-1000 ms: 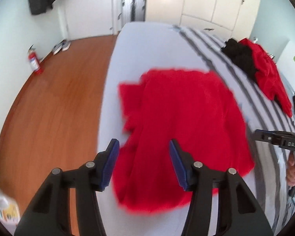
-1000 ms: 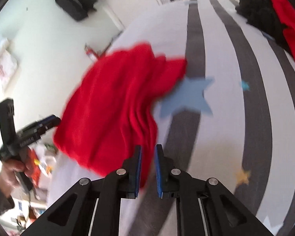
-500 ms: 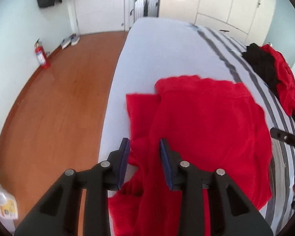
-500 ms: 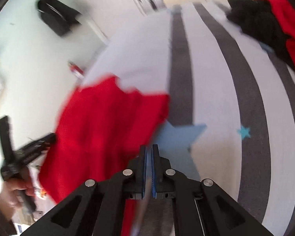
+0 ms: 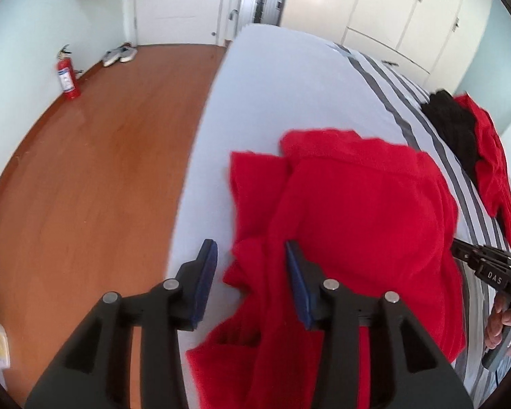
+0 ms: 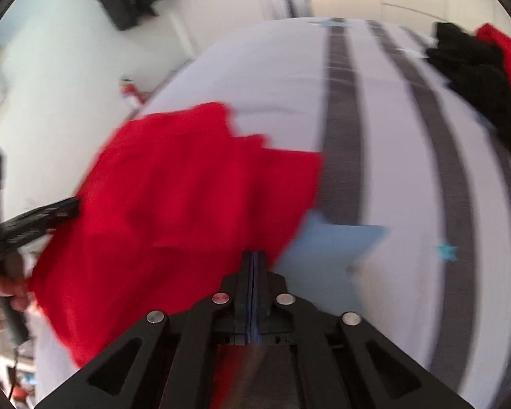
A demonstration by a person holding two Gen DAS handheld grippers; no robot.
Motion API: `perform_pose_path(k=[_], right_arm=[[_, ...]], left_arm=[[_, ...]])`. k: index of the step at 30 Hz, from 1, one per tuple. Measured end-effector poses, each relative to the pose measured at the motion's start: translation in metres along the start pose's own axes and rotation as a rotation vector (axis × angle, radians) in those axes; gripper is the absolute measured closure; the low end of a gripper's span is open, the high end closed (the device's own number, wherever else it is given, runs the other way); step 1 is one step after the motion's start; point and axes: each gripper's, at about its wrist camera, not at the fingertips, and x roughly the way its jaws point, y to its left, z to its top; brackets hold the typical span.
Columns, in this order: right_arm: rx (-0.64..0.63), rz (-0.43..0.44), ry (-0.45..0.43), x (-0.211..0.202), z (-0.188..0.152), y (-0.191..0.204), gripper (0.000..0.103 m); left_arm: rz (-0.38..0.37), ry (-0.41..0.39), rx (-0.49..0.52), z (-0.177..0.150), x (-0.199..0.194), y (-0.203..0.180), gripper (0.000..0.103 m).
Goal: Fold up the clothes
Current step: 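Lower the folded bundle onto the bed with both grippers, then open both grippers and pull them back from the folded garment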
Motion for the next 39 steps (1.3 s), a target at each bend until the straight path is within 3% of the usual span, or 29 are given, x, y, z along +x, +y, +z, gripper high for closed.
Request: perform_pose_path(k=[2,4,8,9,13,19,21,23,25,29,32,34,36,39], right_arm=[[0.063,-0.015,-0.015,-0.007,0.003,-0.014,0.102],[0.071,0.017,-0.058,-0.019,0.008,-0.013,0.102],[-0.016,0.145,-0.116,-0.024,0.031,0.026,0.101],[-0.04,0.163,-0.11,-0.017,0.038,0.039,0.101],[-0.101,0.117,-0.066,0.017,0.048,0.074,0.101],[-0.056,0.107,-0.029,0.046,0.059,0.06,0.103],[-0.068,0.099,-0.038,0.043,0.063,0.059,0.103],[-0.072,0.083,-0.063,0.033,0.066,0.056,0.103],[-0.056,0.065,-0.105,0.023,0.07,0.05,0.103],[-0.07,0.041,-0.143,0.008,0.071,0.044,0.098],[-0.11,0.028,-0.053,0.037,0.074,0.044,0.098],[-0.12,0.02,-0.006,0.044,0.068,0.042,0.098],[-0.113,0.021,-0.013,0.035,0.067,0.043,0.098],[-0.098,0.018,-0.062,0.016,0.06,0.047,0.098]], left_arm=[[0.014,-0.033,-0.008,0.007,-0.008,-0.002,0.068],[0.022,-0.077,-0.004,0.018,-0.017,-0.009,0.078],[-0.034,-0.051,0.092,0.043,0.002,-0.038,0.087],[-0.019,-0.036,0.095,0.043,0.009,-0.04,0.088],[0.044,0.026,0.104,0.041,0.038,-0.048,0.088],[0.013,0.01,-0.009,0.041,0.048,-0.026,0.08],[0.043,-0.042,-0.011,0.042,0.035,-0.024,0.08],[0.108,-0.106,0.004,0.039,0.019,-0.025,0.089],[0.095,-0.113,0.016,0.034,0.007,-0.022,0.091],[0.049,-0.088,0.103,0.011,-0.016,-0.033,0.091],[0.017,-0.056,0.146,-0.008,-0.024,-0.042,0.091],[0.042,-0.016,0.18,-0.021,-0.017,-0.045,0.091],[0.056,0.005,0.144,-0.033,-0.003,-0.037,0.091],[0.068,-0.03,0.073,-0.036,-0.002,-0.029,0.084]])
